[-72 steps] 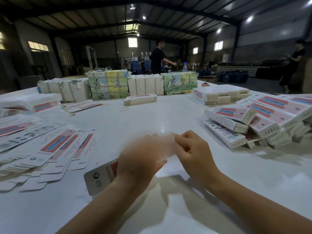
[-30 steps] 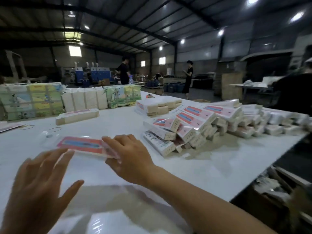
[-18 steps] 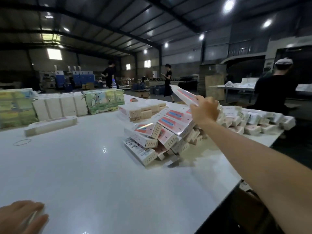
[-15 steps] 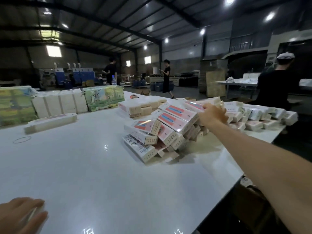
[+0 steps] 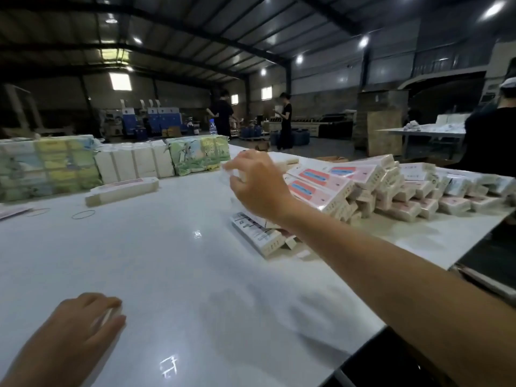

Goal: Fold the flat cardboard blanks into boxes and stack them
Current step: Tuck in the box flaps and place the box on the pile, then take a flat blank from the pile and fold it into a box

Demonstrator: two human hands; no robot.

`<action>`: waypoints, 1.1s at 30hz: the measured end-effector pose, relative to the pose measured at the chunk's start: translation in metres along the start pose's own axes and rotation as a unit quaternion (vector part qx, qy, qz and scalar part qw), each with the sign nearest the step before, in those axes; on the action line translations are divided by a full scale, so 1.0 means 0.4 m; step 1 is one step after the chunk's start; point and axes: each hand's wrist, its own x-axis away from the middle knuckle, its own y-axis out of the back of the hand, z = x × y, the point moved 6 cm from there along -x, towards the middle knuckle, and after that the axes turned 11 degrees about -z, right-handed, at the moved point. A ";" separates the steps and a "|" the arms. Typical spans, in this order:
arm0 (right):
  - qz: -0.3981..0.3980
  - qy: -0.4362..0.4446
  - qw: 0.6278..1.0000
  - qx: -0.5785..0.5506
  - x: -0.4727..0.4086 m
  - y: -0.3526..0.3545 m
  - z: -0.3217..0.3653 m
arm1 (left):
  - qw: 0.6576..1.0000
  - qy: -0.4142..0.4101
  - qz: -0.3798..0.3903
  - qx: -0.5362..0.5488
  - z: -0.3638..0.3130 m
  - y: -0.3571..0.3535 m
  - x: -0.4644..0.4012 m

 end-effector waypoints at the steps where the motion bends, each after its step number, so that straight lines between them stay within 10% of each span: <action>1: 0.051 0.022 0.998 -0.012 0.029 -0.054 0.053 | 1.000 0.021 -0.016 0.011 -0.008 0.015 0.001; 8: 0.318 0.056 0.946 0.028 0.314 -0.357 0.222 | 0.998 0.062 -0.009 0.016 -0.040 0.042 0.031; 19: 0.272 0.058 0.960 -0.018 0.338 -0.365 0.211 | 0.980 0.190 0.043 -0.034 0.212 0.199 -0.095; 29: 0.262 -0.008 0.965 -0.028 0.333 -0.378 0.212 | 0.828 0.456 0.078 -0.318 0.744 0.448 0.062; 33: 0.239 0.008 0.970 -0.042 0.331 -0.400 0.208 | 0.861 0.422 0.091 -0.268 0.798 0.448 0.065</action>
